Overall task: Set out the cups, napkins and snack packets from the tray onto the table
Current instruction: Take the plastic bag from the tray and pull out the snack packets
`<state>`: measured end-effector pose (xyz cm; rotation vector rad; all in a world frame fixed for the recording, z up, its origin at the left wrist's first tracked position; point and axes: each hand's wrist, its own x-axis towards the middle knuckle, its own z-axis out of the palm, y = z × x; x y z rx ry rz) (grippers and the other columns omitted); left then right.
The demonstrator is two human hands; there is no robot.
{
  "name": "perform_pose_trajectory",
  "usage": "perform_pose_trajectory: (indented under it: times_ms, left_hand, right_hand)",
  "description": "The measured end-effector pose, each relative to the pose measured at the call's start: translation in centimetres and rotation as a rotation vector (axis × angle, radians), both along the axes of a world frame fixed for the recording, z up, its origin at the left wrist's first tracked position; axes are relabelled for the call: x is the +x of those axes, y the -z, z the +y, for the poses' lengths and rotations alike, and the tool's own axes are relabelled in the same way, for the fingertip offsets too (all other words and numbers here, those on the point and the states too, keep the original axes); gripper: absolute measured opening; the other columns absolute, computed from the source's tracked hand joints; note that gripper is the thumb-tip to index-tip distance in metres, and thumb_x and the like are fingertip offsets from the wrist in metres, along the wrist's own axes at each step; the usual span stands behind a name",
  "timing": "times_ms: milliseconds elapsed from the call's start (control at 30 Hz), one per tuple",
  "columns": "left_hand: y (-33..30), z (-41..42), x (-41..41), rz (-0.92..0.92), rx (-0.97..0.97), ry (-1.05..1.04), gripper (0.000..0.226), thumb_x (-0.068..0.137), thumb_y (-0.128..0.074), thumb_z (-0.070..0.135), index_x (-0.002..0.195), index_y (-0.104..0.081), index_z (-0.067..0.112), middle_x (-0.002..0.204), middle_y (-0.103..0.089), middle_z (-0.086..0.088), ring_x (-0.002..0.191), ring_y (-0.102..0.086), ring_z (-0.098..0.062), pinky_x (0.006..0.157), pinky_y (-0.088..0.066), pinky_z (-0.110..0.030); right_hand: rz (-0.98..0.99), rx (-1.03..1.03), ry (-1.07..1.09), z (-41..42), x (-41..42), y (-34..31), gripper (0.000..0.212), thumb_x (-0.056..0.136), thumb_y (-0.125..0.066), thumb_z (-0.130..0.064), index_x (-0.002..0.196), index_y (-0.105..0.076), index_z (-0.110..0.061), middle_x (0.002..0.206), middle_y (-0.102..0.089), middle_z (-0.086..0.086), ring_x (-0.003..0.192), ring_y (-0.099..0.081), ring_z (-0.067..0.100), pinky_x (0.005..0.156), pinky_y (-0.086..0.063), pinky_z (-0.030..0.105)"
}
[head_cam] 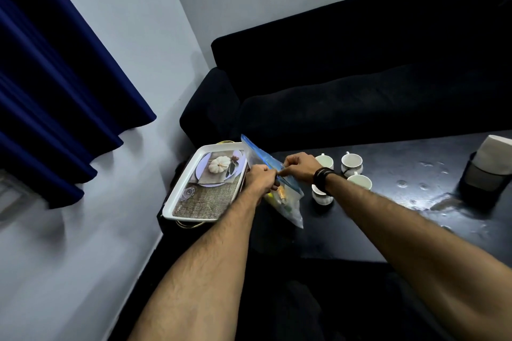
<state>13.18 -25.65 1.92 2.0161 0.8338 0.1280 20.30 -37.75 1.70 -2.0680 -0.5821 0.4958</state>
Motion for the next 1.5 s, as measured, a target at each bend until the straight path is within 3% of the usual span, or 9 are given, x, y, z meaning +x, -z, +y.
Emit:
perform_pose_trajectory:
  times_ms: [267,467,600,833,967,1100,1267,1400,1500]
  left_hand:
    - [2.0,-0.6,-0.7,-0.025,0.075,-0.052,0.034,0.087,-0.057,0.019,0.054,-0.046,0.013,0.061,-0.048,-0.004,0.067,-0.048,-0.02,0.064,-0.04,-0.031]
    - [1.7,-0.2,-1.1,-0.072,0.041,-0.091,0.032,0.087,-0.055,0.017,0.056,-0.046,0.017,0.056,-0.049,0.002,0.05,-0.047,-0.01,0.044,-0.047,-0.016]
    - [1.5,0.1,-0.9,-0.09,-0.081,-0.108,0.029,0.087,-0.056,0.016,0.059,-0.05,0.014,0.063,-0.052,-0.003,0.062,-0.054,-0.017,0.078,-0.062,-0.046]
    - [1.5,0.3,-1.6,-0.08,-0.001,-0.081,0.027,0.089,-0.055,0.032,0.07,-0.06,0.013,0.073,-0.06,-0.007,0.07,-0.058,-0.02,0.078,-0.06,-0.044]
    - [1.2,0.8,-1.5,-0.031,-0.056,-0.052,0.029,0.087,-0.055,0.032,0.072,-0.064,0.01,0.067,-0.057,-0.005,0.075,-0.052,-0.02,0.07,-0.045,-0.037]
    - [1.2,0.4,-1.1,0.056,-0.031,-0.009,0.04,0.096,-0.048,0.035,0.092,-0.069,0.001,0.088,-0.066,-0.021,0.078,-0.064,-0.026,0.08,-0.05,-0.042]
    - [0.9,-0.2,-1.3,0.115,0.202,0.033,0.045,0.101,-0.042,0.031,0.119,-0.064,-0.004,0.125,-0.063,-0.026,0.116,-0.06,-0.036,0.09,-0.046,-0.034]
    - [1.3,0.4,-2.5,0.19,0.286,0.046,0.051,0.1,-0.042,0.038,0.119,-0.064,-0.004,0.124,-0.062,-0.029,0.114,-0.06,-0.04,0.089,-0.047,-0.036]
    - [1.7,1.9,-3.9,0.179,0.334,-0.01,0.051,0.094,-0.049,0.046,0.1,-0.071,0.001,0.106,-0.069,-0.024,0.098,-0.065,-0.036,0.072,-0.047,-0.034]
  right_hand:
    - [-0.202,-0.117,-0.009,0.5,-1.4,-0.7,0.018,0.068,-0.065,-0.018,0.053,-0.056,-0.021,0.07,-0.067,0.004,0.071,-0.065,0.022,0.06,-0.053,0.031]
    - [-0.189,-0.024,0.08,1.4,-2.6,-0.7,0.013,0.065,-0.062,-0.015,0.053,-0.057,-0.018,0.067,-0.07,0.011,0.06,-0.068,0.024,0.055,-0.056,0.031]
    - [-0.148,0.036,0.14,2.1,-3.2,-1.1,0.01,0.064,-0.056,-0.011,0.056,-0.058,-0.015,0.054,-0.065,0.006,0.039,-0.065,0.016,0.039,-0.05,0.023]
    - [-0.121,-0.04,0.099,1.9,-2.1,-1.6,0.017,0.074,-0.067,-0.022,0.061,-0.059,-0.015,0.065,-0.063,0.003,0.062,-0.061,0.017,0.05,-0.044,0.022]
    - [-0.023,-0.118,-0.111,1.2,-1.8,-1.6,0.017,0.078,-0.067,-0.029,0.068,-0.06,-0.017,0.053,-0.065,-0.002,0.04,-0.063,0.011,0.041,-0.046,0.017]
    - [-0.164,-0.151,-0.093,1.3,-1.9,-1.2,0.011,0.077,-0.063,-0.022,0.068,-0.058,-0.019,0.07,-0.069,0.003,0.066,-0.069,0.021,0.049,-0.045,0.019]
    - [-0.266,-0.204,-0.013,2.0,-2.2,-1.1,0.006,0.073,-0.062,-0.024,0.071,-0.061,-0.019,0.092,-0.069,0.015,0.088,-0.066,0.034,0.066,-0.045,0.03]
    - [-0.349,-0.256,0.184,0.6,-0.8,-1.3,0.026,0.075,-0.06,-0.022,0.095,-0.066,-0.005,0.106,-0.064,0.024,0.1,-0.063,0.043,0.08,-0.052,0.04]
    - [-0.283,-0.268,0.206,-1.5,1.1,-1.1,0.019,0.073,-0.061,-0.016,0.088,-0.07,-0.01,0.099,-0.068,0.021,0.096,-0.066,0.038,0.078,-0.053,0.035]
